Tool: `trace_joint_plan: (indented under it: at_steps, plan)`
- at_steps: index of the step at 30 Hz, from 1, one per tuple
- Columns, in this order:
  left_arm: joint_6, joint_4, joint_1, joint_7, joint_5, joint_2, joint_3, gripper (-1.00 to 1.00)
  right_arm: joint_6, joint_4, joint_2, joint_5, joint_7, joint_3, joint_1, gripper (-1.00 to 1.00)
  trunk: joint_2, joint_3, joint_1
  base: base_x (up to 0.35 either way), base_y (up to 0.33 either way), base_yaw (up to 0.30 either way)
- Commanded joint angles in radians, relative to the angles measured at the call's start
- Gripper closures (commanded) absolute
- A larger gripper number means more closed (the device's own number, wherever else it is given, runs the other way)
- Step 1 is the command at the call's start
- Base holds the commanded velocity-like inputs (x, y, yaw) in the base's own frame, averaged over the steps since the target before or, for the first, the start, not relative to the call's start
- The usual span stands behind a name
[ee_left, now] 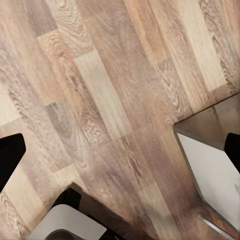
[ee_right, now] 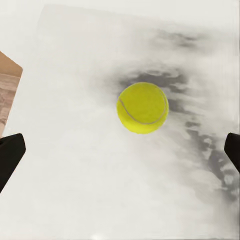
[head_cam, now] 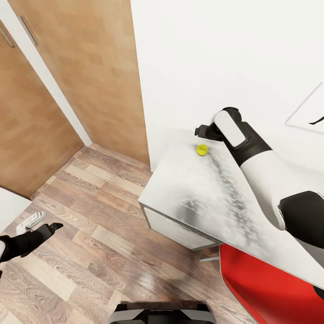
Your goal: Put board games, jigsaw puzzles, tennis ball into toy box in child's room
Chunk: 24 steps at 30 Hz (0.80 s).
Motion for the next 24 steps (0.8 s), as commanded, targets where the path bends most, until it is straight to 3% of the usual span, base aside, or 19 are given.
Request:
trace_joint_plan:
  at_steps: [1,13,24]
  plan:
    - [0.000,-0.001,-0.002,0.014,0.011,-0.004,-0.002,-1.00,0.000,0.010,-0.001,-0.008,-0.010,0.006,-0.002,-1.00,-0.002,-0.001,0.001,0.000,0.000,0.003]
    - [-0.008,-0.007,-0.010,0.026,0.016,-0.030,-0.012,-1.00,-0.029,0.121,0.004,-0.001,-0.012,0.012,-0.030,-1.00,-0.002,-0.001,0.001,0.000,0.000,0.001]
    - [-0.005,-0.010,-0.033,0.031,0.020,-0.047,-0.022,-1.00,-0.042,0.142,0.010,0.001,-0.013,0.019,-0.038,-1.00,-0.002,-0.002,0.001,0.000,0.000,0.000]
